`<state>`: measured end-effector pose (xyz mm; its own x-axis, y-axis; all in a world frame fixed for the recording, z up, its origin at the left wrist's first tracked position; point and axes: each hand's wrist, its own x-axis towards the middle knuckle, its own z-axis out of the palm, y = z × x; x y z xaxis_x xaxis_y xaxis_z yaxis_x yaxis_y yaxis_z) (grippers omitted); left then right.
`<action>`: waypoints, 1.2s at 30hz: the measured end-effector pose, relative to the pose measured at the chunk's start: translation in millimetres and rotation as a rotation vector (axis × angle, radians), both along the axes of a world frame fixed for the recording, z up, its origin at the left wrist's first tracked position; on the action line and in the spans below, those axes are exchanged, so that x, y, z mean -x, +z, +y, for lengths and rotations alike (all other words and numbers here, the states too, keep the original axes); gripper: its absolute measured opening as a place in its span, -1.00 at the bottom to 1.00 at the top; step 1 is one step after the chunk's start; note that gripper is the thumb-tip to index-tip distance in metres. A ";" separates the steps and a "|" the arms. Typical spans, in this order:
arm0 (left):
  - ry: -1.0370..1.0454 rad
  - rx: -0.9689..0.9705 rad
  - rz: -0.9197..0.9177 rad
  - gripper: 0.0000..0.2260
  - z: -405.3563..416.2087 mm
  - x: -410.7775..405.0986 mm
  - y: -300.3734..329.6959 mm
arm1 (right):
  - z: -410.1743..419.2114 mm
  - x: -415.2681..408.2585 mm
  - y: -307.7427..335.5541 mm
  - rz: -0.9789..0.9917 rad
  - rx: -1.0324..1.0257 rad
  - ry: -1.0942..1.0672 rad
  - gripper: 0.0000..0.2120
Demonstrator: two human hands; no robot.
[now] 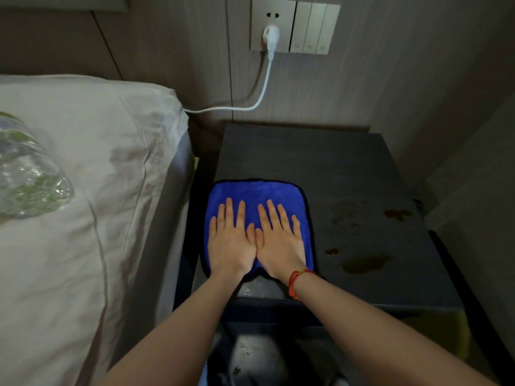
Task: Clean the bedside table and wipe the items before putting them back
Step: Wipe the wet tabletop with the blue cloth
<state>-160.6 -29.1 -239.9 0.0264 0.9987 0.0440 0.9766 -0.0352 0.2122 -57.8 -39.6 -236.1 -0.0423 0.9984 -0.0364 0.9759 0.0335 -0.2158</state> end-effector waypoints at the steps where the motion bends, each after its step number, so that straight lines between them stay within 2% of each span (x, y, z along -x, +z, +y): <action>1: 0.001 0.005 0.002 -0.50 -3.0 -0.1 -0.3 | -3.4 0.0 -0.3 -0.007 -0.004 -0.001 -0.48; 13: 0.010 -0.007 0.020 -0.49 23.2 -2.6 -0.5 | 19.8 -1.9 2.9 0.020 -0.002 -0.010 -0.49; 36: 0.008 -0.005 0.022 -0.51 243.4 -33.8 1.9 | 242.3 -33.8 0.7 0.018 -0.012 -0.046 -0.50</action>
<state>-126.8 214.3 -238.1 0.0198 0.9986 0.0482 0.9813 -0.0286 0.1906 -24.0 202.6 -235.4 0.0029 0.9997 -0.0236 0.9724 -0.0084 -0.2333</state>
